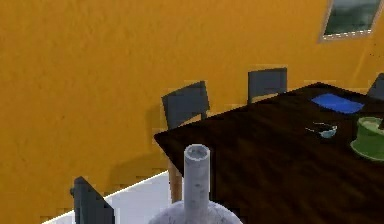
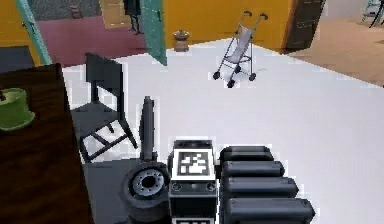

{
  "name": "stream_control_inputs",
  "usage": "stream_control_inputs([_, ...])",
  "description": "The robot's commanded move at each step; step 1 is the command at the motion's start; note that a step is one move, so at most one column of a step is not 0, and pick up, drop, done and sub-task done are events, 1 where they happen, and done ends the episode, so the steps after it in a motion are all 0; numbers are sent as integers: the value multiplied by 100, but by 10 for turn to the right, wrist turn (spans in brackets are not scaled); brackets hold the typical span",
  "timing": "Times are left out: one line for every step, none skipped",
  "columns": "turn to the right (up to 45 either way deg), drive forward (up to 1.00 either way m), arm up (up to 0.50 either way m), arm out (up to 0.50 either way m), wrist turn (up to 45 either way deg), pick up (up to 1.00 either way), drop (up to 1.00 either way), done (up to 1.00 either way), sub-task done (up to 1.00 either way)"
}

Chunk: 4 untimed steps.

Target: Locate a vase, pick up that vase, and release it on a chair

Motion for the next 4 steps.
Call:
stream_control_inputs([-240, 0, 0, 0, 0, 0, 0, 0, 0])
stream_control_inputs([210, 0, 0, 0, 0, 0, 0, 0, 0])
stream_control_inputs([390, 0, 0, 0, 0, 0, 0, 0, 0])
stream_control_inputs([0, 10, 0, 0, 0, 0, 0, 0, 0])
